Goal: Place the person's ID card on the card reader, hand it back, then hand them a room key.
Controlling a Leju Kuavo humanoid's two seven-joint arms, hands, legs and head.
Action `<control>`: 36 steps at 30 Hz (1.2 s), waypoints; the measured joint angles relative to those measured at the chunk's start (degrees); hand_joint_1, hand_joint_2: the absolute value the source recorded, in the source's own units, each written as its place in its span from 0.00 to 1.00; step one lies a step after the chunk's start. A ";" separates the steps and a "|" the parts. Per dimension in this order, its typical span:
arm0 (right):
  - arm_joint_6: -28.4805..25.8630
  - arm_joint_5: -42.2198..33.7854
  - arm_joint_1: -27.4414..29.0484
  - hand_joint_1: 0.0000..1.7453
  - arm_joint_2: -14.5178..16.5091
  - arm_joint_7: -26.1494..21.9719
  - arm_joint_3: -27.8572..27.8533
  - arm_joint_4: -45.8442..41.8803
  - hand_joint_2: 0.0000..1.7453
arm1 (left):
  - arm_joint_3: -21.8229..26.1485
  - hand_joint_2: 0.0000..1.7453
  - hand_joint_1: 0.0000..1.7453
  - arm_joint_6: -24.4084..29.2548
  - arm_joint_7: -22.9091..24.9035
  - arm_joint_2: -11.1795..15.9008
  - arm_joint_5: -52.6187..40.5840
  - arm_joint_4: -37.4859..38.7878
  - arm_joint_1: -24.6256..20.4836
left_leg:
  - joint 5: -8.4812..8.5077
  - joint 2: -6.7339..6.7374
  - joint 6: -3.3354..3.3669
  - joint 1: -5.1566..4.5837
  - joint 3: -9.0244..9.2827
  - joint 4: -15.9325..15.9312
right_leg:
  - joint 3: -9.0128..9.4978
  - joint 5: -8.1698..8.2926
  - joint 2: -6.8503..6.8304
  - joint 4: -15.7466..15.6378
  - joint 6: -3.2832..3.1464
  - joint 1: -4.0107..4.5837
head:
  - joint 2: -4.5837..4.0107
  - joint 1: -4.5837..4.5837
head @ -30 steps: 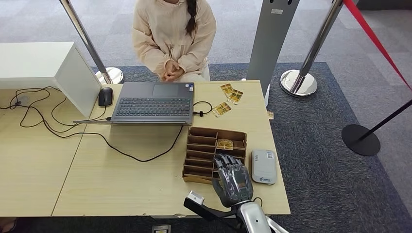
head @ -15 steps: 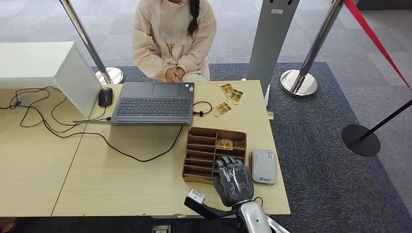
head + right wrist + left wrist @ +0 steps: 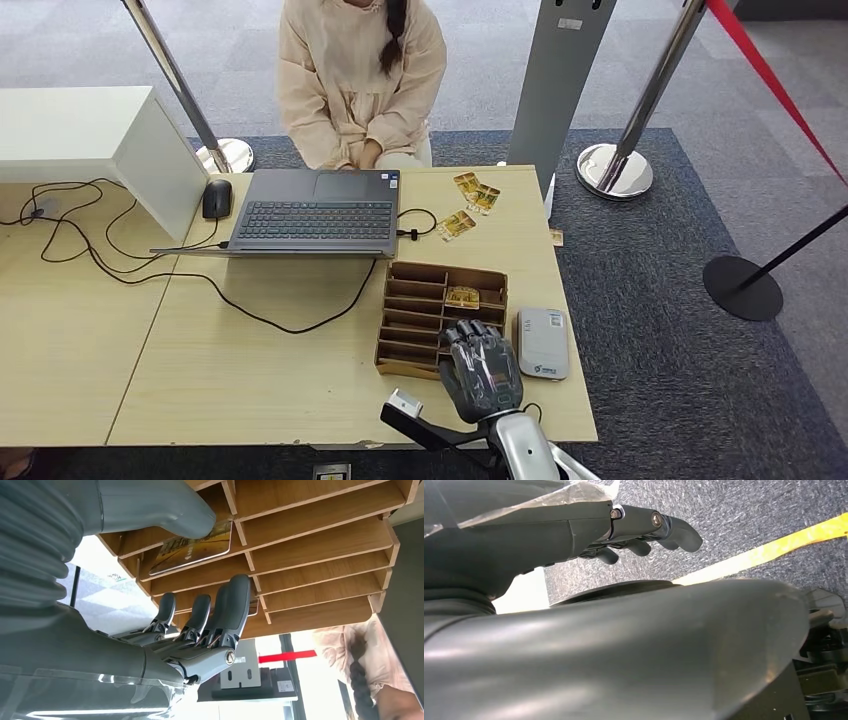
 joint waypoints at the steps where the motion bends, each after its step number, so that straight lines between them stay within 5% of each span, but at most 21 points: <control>1: 0.00 0.05 -0.01 0.46 0.01 -0.02 -0.12 0.01 1.00 | 0.00 0.00 0.00 -0.01 -0.01 -0.01 -0.04 0.00 -0.04 | 0.00 0.00 0.00 0.00 0.00 0.00 | 0.00 0.00 0.00 0.00 0.00 0.00 | 0.00 0.00; 36: -0.49 0.72 -0.24 0.42 0.25 -0.16 -1.06 0.95 1.00 | 0.00 0.00 0.00 0.00 -0.09 -0.17 -0.44 0.00 -0.61 | 0.00 0.00 0.00 0.00 0.01 0.00 | 0.01 0.00 0.00 0.00 0.00 0.00 | 0.00 0.00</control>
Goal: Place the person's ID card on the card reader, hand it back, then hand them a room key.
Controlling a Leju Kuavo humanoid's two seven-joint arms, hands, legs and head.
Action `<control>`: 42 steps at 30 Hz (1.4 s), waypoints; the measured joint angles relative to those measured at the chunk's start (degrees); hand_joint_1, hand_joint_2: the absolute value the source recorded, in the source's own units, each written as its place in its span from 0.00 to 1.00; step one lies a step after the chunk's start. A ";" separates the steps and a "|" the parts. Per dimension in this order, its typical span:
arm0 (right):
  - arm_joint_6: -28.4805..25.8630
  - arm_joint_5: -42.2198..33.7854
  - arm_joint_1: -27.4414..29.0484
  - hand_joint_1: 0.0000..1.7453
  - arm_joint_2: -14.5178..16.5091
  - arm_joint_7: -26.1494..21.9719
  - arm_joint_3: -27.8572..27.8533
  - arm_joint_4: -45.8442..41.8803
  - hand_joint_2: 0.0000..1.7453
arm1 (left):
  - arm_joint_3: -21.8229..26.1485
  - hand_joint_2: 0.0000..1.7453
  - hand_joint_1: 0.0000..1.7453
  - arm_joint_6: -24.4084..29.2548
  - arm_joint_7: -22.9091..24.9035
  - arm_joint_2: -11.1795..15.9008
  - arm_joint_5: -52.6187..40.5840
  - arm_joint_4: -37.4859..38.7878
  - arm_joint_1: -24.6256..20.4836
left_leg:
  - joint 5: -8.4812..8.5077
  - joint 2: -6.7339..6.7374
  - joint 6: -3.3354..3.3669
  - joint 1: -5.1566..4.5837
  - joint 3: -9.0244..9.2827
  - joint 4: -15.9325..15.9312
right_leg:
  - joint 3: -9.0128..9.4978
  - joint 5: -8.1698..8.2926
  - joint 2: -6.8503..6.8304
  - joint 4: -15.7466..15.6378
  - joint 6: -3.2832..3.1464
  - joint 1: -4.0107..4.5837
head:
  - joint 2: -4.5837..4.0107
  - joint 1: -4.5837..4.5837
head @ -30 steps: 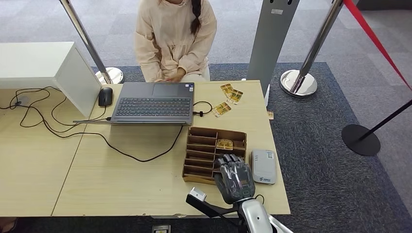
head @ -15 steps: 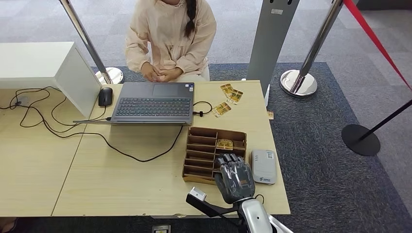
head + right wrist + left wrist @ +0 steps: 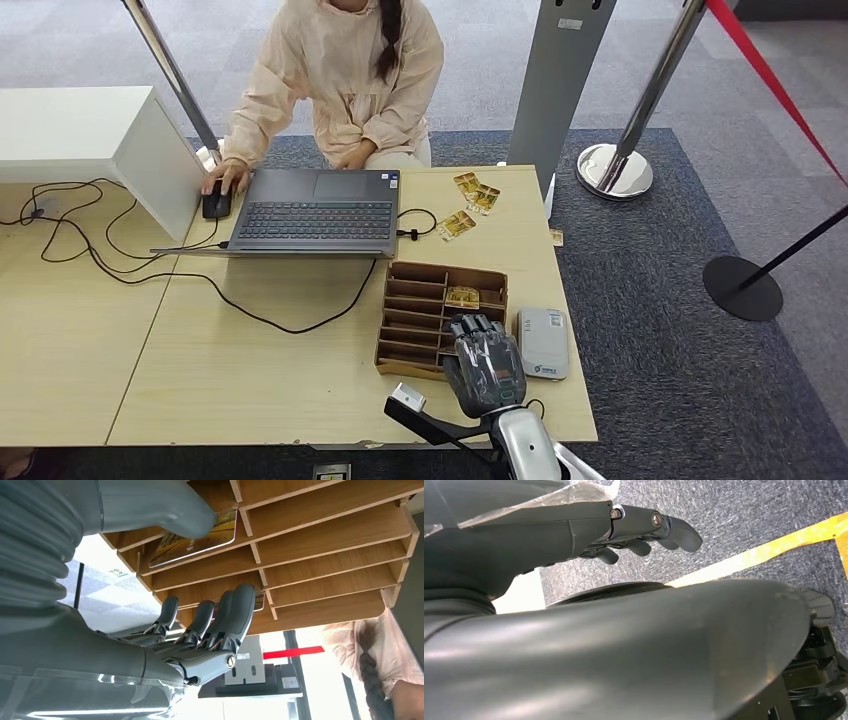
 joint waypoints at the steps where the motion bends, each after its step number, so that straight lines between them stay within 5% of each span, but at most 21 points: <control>1: -0.02 0.03 0.00 0.42 0.01 -0.01 0.00 0.04 1.00 | 0.00 0.00 0.00 0.00 0.00 0.00 0.00 0.00 0.00 | 0.00 0.00 0.00 0.00 0.00 0.00 | 0.00 0.00 0.00 0.00 0.00 0.00 | 0.00 0.00; 42: 0.35 0.23 -0.13 0.31 0.38 0.02 -0.06 0.95 1.00 | 0.00 0.00 0.00 -0.29 0.31 0.00 -0.20 0.00 0.06 | 0.00 0.00 0.00 0.00 0.00 0.00 | 0.01 0.00 0.00 0.00 0.00 0.00 | 0.00 0.00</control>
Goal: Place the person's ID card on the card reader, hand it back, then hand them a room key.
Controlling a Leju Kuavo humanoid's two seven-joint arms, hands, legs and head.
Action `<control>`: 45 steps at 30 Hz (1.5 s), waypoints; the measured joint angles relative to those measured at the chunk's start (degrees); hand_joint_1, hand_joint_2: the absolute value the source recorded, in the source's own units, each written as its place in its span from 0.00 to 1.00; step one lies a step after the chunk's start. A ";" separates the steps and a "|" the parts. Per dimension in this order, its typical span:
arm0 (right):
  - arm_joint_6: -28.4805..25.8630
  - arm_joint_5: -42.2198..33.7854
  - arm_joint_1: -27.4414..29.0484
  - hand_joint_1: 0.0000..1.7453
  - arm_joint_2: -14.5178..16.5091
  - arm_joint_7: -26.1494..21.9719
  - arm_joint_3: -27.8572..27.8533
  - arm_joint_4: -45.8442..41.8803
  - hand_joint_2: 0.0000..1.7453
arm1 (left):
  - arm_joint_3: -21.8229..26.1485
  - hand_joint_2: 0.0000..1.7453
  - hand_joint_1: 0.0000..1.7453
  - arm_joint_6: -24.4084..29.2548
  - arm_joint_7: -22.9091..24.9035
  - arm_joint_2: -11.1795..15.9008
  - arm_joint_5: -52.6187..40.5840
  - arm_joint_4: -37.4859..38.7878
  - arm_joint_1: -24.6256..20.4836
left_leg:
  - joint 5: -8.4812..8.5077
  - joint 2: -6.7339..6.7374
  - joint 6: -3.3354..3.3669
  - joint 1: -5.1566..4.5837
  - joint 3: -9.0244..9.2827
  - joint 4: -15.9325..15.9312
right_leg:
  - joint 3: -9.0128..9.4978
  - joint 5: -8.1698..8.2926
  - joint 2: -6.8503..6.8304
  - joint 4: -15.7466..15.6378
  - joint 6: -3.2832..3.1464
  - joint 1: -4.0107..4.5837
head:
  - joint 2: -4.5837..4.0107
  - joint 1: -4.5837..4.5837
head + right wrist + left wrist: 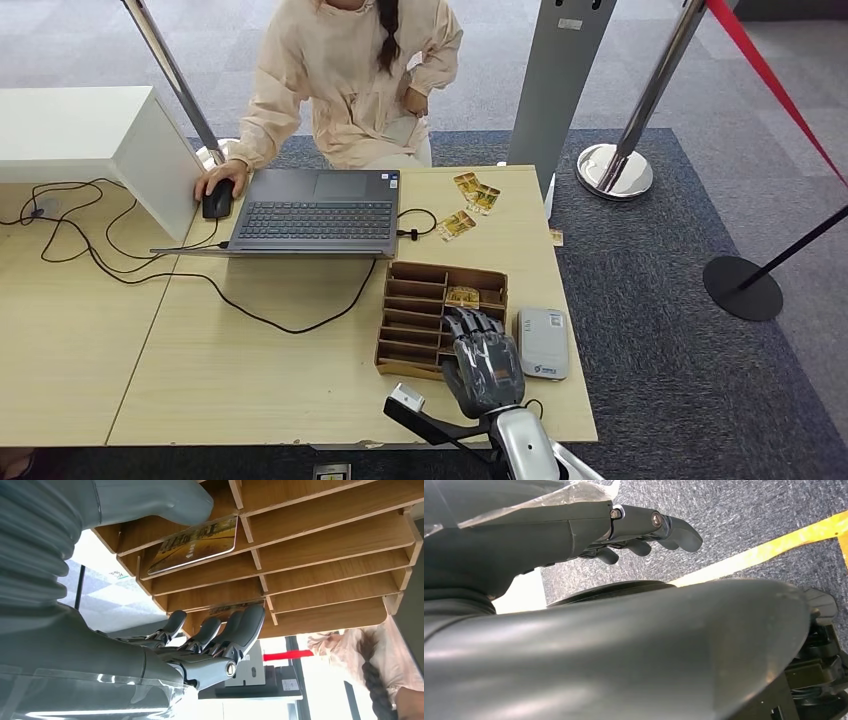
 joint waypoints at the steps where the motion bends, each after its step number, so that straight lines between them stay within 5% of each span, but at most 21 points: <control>1: 0.05 0.02 0.00 0.31 -0.01 0.09 -0.01 0.00 1.00 | 0.00 0.00 0.00 -0.01 0.03 0.00 0.01 0.00 0.02 | 0.00 0.00 0.00 0.00 0.00 0.00 | 0.00 0.00 0.00 0.00 0.00 0.00 | 0.00 0.00; 45: 2.33 2.70 -0.17 0.42 -0.56 1.72 -1.01 -0.07 1.00 | 0.00 0.00 0.00 -0.83 0.49 0.95 0.72 0.00 0.84 | 0.00 0.00 0.00 0.00 0.02 0.00 | 0.02 0.00 0.00 0.00 0.00 0.00 | 0.00 0.01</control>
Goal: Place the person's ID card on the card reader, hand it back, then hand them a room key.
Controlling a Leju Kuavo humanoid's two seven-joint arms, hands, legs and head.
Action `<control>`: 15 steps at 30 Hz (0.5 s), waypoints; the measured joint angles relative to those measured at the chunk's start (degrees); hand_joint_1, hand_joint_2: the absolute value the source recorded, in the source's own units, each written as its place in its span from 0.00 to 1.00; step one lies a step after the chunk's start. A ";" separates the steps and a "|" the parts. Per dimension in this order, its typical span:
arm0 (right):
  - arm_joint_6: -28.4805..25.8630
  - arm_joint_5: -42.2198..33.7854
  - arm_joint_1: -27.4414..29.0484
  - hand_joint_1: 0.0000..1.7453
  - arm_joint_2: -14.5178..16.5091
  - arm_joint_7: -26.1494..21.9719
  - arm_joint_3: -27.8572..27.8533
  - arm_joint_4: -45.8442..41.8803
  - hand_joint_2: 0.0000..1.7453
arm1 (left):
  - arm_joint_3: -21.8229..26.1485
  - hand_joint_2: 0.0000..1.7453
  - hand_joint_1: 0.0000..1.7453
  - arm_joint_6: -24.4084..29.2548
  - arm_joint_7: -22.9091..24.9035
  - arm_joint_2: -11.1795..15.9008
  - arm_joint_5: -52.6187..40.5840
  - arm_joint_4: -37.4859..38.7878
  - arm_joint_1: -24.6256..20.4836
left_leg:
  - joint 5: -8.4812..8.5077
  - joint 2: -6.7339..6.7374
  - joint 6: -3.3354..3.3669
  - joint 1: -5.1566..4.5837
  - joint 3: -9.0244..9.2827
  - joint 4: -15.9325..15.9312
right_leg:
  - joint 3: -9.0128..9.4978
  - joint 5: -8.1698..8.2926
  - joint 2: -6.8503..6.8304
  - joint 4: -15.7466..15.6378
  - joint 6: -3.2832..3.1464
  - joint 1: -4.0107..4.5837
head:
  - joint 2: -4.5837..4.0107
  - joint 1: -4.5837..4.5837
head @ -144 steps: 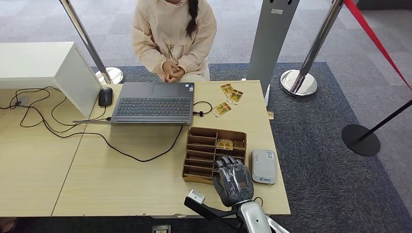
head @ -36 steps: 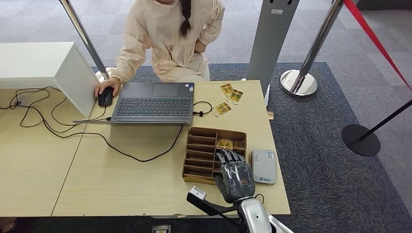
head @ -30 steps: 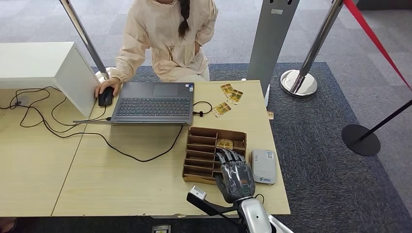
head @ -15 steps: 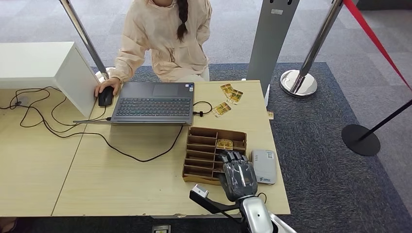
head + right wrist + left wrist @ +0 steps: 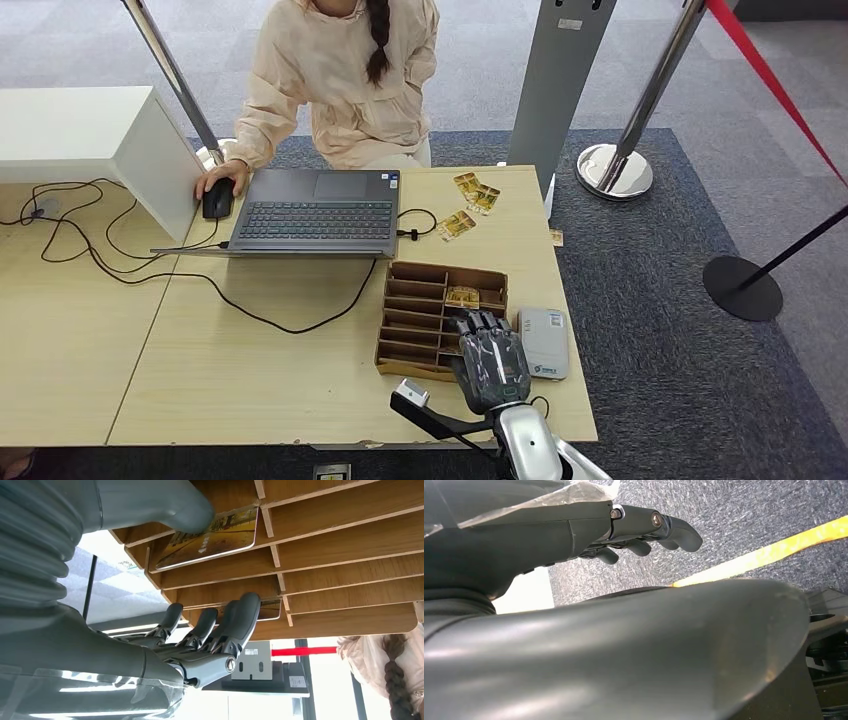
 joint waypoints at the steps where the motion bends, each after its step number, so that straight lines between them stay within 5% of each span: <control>1: -0.03 -0.01 0.00 0.43 0.01 0.00 0.00 0.00 1.00 | 0.00 0.00 0.00 0.01 -0.01 0.01 0.01 0.00 0.00 | 0.00 0.00 0.00 0.00 0.00 0.00 | 0.00 0.00 0.00 0.00 0.00 0.00 | 0.00 0.00; 15: -1.83 -0.66 -0.06 0.56 0.02 -0.77 -0.03 0.06 1.00 | 0.00 0.00 0.00 0.10 -0.04 0.03 -0.20 0.00 0.00 | 0.00 0.00 0.00 0.00 0.01 0.00 | 0.01 0.00 0.00 0.00 0.00 0.00 | 0.00 -0.02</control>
